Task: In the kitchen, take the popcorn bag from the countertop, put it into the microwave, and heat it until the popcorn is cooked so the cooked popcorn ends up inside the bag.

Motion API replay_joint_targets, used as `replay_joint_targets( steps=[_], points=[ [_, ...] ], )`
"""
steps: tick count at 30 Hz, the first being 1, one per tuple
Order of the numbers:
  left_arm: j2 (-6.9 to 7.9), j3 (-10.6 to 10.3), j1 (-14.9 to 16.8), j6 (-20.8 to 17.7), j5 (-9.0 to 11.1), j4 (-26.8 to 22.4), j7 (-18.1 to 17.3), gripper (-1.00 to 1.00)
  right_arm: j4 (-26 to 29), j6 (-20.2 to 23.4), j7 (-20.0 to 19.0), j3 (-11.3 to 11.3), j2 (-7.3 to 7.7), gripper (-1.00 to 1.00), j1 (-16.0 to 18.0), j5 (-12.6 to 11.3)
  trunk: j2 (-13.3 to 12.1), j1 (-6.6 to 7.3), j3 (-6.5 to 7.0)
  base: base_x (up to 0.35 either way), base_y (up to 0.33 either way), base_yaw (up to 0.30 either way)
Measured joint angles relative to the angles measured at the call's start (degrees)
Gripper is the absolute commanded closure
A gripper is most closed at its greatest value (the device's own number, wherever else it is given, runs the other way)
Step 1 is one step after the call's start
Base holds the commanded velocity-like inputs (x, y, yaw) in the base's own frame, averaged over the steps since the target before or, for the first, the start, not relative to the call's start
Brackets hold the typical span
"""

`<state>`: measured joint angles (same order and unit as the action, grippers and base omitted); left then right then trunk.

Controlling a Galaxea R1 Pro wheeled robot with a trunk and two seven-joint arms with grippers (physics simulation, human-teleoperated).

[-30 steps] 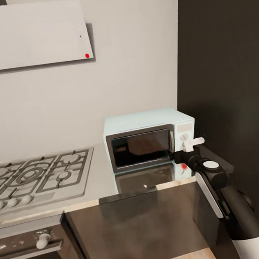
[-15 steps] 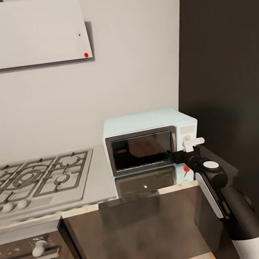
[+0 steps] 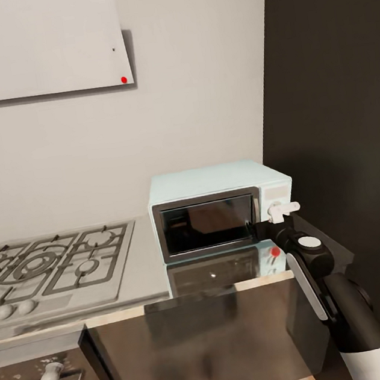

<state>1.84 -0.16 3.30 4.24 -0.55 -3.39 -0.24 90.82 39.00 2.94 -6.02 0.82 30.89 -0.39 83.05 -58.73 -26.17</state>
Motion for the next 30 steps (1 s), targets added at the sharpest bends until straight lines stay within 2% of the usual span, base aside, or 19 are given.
replay_joint_targets(
  steps=[9, 30],
  points=[
    [0.00, 0.0, 0.0, -0.1, 0.0, 0.0, 0.0, -1.00, 0.0, -0.1, 0.0, -0.1, 0.08, -1.00, -0.1, 0.0, 0.0, 0.01, 0.00, 0.082, 0.000, 0.000],
    [0.00, 0.0, 0.0, -0.1, 0.0, 0.0, 0.0, -1.00, 0.0, -0.1, 0.0, 0.0, 0.02, -1.00, 0.0, 0.1, 0.0, 0.00, 0.00, 0.002, 0.000, 0.000]
  ],
)
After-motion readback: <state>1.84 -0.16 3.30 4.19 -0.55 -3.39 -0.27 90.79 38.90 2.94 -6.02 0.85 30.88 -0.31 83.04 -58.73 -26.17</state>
